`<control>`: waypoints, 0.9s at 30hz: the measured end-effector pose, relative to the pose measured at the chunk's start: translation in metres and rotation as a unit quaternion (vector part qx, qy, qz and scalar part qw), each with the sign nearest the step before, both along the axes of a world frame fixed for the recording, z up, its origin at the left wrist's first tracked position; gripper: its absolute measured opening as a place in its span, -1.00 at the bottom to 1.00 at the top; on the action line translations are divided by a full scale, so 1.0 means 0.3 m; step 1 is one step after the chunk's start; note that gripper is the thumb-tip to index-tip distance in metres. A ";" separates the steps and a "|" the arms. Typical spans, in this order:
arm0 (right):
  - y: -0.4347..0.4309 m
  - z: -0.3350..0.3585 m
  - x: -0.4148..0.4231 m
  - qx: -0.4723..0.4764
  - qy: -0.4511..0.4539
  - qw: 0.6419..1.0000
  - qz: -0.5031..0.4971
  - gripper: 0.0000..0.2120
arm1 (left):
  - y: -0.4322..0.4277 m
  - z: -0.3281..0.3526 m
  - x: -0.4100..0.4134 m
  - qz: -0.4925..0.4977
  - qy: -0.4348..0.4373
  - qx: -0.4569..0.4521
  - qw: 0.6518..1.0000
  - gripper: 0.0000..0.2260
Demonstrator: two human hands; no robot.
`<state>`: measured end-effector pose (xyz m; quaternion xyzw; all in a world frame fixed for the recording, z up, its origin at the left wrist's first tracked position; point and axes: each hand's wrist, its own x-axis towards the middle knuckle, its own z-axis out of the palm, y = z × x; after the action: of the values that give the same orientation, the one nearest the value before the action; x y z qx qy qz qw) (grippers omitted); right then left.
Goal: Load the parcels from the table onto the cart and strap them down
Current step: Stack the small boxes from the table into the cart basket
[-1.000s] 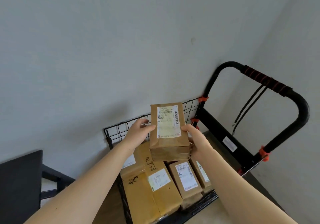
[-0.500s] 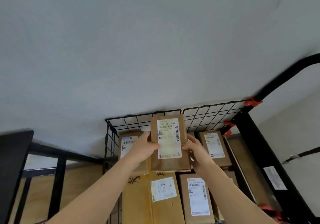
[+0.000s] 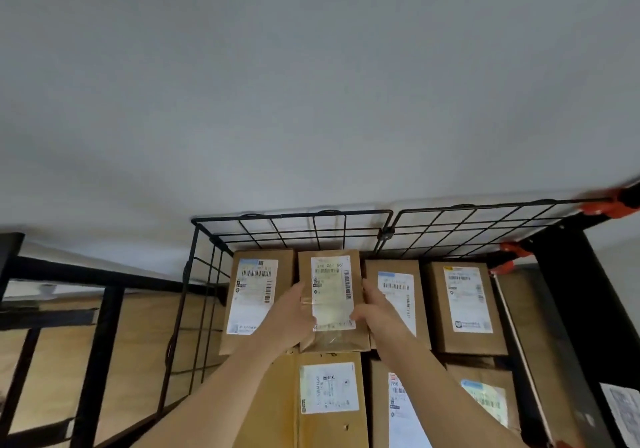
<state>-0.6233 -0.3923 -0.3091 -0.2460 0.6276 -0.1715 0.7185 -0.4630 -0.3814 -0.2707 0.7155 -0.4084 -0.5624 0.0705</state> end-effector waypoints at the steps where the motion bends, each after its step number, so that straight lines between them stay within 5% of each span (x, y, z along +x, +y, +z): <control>1: -0.002 -0.009 -0.002 -0.005 -0.001 1.000 0.002 -0.23 | -0.003 -0.007 -0.003 0.003 -0.001 -0.001 1.000 -0.37; 8: -0.015 -0.014 -0.016 -0.027 0.042 0.997 0.051 -0.28 | -0.012 -0.011 -0.001 0.014 -0.011 -0.014 1.000 -0.37; 15: 0.054 0.090 -0.059 -0.015 0.158 0.986 0.049 -0.44 | 0.044 0.089 0.030 -0.045 -0.084 -0.075 0.993 -0.59; 27: 0.116 0.374 0.082 -0.172 0.233 0.948 0.134 -0.67 | 0.197 0.370 0.216 -0.149 -0.202 -0.165 0.954 -0.58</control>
<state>-0.5988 -0.3576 -0.1968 -0.4808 0.6999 -0.1166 0.5152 -0.3981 -0.3222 -0.1596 0.7235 -0.6033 -0.3349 0.0185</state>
